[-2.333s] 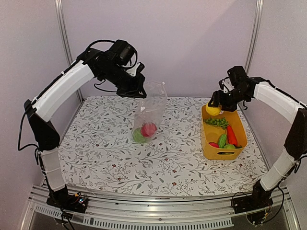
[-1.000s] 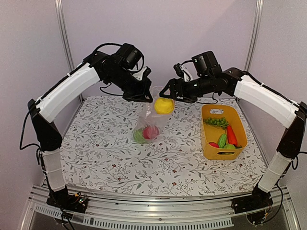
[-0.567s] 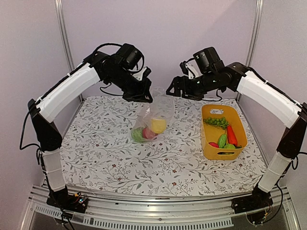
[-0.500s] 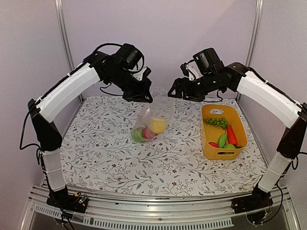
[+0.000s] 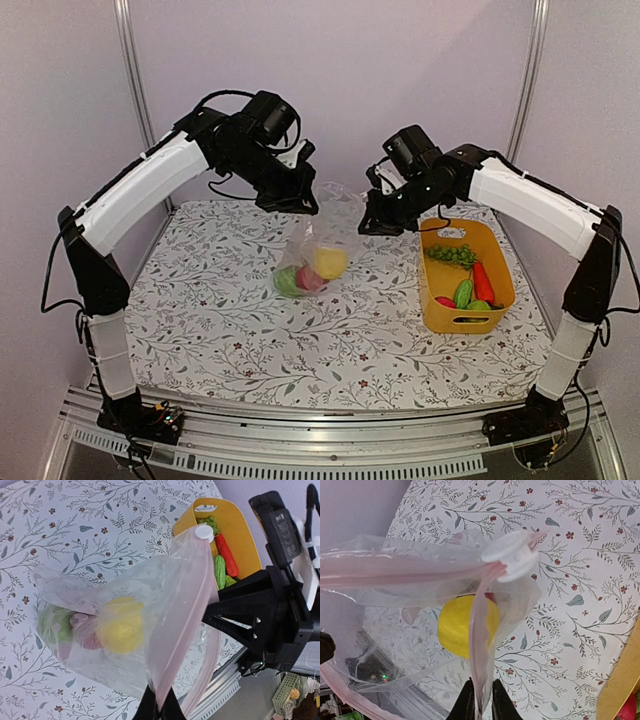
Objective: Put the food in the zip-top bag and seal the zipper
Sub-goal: Adjust the zipper food storage bag at the center of the board.
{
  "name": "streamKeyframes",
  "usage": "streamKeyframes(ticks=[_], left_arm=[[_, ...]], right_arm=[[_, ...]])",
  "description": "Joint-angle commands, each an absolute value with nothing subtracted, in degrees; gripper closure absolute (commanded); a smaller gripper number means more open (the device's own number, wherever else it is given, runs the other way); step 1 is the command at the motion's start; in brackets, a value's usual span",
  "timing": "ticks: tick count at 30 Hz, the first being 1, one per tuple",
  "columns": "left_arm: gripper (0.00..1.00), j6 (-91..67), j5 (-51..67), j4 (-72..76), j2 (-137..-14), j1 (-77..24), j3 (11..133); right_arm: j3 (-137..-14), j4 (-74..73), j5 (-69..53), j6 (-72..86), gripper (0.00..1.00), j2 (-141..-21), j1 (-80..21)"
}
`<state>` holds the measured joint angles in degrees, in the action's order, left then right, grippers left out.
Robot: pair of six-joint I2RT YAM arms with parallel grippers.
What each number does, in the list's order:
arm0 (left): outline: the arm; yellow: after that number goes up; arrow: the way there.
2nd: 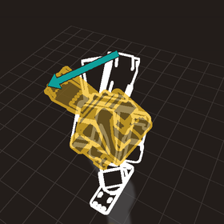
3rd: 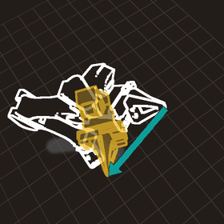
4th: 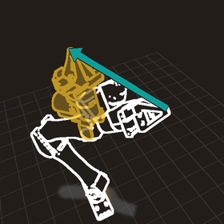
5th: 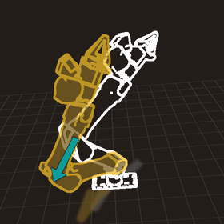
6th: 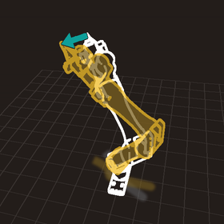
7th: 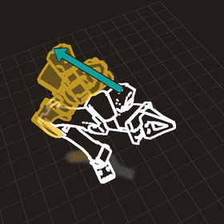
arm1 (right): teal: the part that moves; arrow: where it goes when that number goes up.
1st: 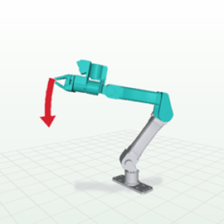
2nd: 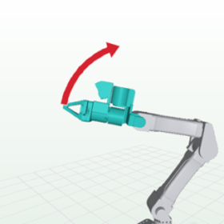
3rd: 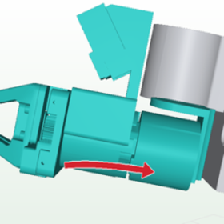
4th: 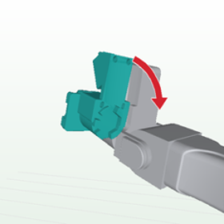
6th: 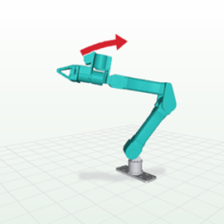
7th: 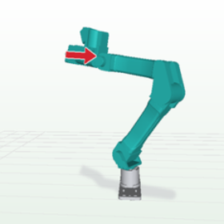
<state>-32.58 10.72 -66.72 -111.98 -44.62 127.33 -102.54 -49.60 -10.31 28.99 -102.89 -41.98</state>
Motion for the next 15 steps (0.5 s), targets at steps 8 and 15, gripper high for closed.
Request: streamKeyframes(ticks=[8, 15], left_arm=[[1.0, -28.51, 3.28, -79.24, -115.84, -45.63, 134.37], [1.0, -30.18, 2.37, -73.96, -112.08, -44.66, 137.86]], right_arm=[[-115.03, -55.86, -12.41, 32.64, 1.0, -102.96, -42.19], [-115.35, -55.32, -14.59, 32.41, 1.0, -103.52, -42.28]])
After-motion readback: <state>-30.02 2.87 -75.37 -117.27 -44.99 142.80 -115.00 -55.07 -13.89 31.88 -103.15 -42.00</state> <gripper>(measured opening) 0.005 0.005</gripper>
